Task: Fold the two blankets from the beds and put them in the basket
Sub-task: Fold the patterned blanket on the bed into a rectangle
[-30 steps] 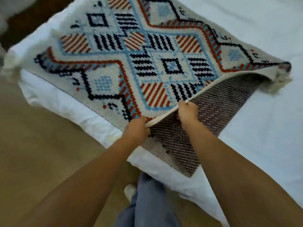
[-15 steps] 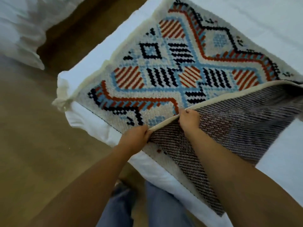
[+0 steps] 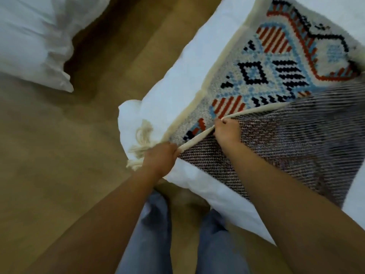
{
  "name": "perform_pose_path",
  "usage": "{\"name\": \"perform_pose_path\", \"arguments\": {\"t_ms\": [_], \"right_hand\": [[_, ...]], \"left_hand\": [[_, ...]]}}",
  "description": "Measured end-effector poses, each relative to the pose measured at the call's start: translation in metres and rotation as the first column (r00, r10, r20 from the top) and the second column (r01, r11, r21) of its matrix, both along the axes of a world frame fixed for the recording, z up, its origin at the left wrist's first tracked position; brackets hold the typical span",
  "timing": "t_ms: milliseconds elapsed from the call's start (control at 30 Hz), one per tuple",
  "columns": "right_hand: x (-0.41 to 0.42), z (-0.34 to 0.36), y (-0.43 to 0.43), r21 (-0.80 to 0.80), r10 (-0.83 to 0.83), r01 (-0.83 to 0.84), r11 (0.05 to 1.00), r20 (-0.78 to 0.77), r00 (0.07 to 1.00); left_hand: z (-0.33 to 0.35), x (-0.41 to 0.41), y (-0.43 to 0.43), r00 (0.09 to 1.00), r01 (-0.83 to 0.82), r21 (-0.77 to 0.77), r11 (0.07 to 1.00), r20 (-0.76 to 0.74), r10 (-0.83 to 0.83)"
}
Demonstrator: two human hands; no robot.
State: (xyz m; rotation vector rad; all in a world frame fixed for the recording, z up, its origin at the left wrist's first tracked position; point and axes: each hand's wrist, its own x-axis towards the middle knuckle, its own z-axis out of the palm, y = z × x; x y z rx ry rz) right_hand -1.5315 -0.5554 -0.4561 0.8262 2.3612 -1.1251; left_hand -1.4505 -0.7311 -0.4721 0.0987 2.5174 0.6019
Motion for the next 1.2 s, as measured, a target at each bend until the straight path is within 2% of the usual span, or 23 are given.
{"name": "perform_pose_path", "arguments": {"t_ms": [67,200,333,500,667,833,1000,1200], "right_hand": [[-0.005,-0.003,-0.03,-0.021,-0.011,0.011,1.0,-0.019,1.0],[-0.007,-0.012,-0.064,0.031,0.013,-0.012,0.999,-0.01,1.0],[-0.009,-0.018,-0.072,0.076,-0.01,0.01,0.997,0.007,1.0],[-0.014,-0.019,-0.076,0.09,-0.046,0.049,0.995,-0.027,0.999],[-0.02,-0.022,-0.079,0.087,-0.039,0.04,0.995,-0.015,0.999],[-0.033,-0.027,-0.071,0.087,-0.025,0.021,0.996,0.044,0.999],[-0.049,-0.023,-0.049,0.127,-0.226,0.226,0.966,-0.011,0.974],[-0.086,0.002,-0.015,0.163,-0.378,0.389,0.907,-0.092,0.921]], "left_hand": [[-0.006,-0.003,-0.025,0.999,-0.046,0.009,0.999,0.013,0.046],[-0.016,-0.003,-0.05,1.0,-0.02,-0.032,0.999,0.008,0.02],[-0.022,-0.004,-0.059,1.0,-0.007,-0.031,1.0,0.021,0.008],[-0.024,-0.015,-0.062,0.998,0.04,-0.071,0.997,-0.043,-0.043],[-0.022,-0.033,-0.058,0.995,0.096,-0.124,0.988,0.005,-0.096],[-0.013,-0.069,-0.049,0.985,0.146,-0.08,0.986,0.108,-0.137],[0.004,-0.124,-0.031,0.96,0.273,-0.032,0.961,0.076,-0.27],[0.041,-0.218,0.029,0.87,0.492,-0.046,0.87,-0.018,-0.493]]}}
